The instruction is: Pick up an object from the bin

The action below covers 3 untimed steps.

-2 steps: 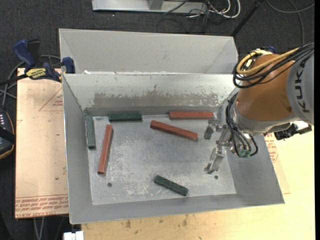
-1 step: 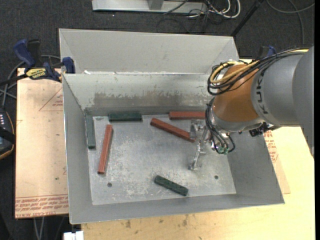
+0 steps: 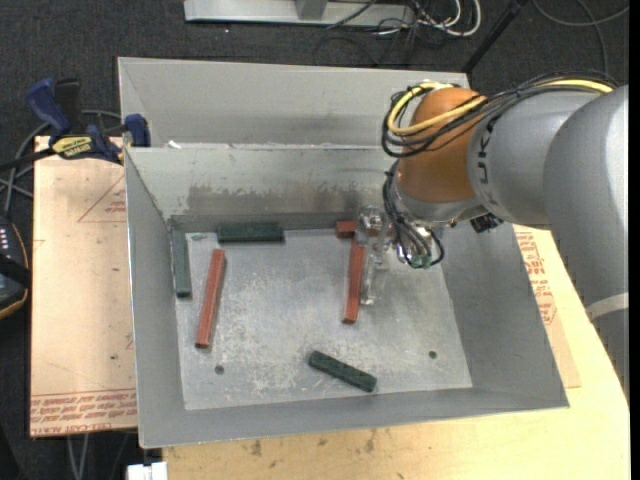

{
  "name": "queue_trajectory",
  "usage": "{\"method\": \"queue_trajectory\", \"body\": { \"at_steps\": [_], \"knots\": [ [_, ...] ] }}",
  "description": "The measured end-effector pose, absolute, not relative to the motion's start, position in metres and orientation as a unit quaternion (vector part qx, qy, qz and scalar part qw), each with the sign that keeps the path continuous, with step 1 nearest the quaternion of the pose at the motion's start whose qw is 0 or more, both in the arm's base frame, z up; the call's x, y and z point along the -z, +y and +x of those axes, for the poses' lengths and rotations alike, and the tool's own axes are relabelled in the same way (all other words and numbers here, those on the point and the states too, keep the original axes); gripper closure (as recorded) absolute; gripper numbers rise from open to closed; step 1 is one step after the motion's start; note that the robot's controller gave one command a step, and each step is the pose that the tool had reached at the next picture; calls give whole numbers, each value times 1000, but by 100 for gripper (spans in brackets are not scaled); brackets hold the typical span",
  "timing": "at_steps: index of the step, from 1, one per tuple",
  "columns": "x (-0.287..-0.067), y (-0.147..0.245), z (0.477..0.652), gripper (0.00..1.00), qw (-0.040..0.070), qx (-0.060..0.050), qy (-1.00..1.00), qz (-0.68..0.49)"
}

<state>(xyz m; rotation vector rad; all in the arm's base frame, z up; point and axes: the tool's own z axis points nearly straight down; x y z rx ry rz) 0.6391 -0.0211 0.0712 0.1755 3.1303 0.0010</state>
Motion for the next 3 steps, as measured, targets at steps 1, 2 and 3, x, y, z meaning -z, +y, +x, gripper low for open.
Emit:
{"method": "queue_trajectory", "body": {
  "at_steps": [1,2,3],
  "knots": [
    [-75,53,593,0,1,-1,997,-79],
    [-71,105,573,0,1,-1,888,-459],
    [-106,101,501,0,-1,-1,873,-489]
  ]
}}
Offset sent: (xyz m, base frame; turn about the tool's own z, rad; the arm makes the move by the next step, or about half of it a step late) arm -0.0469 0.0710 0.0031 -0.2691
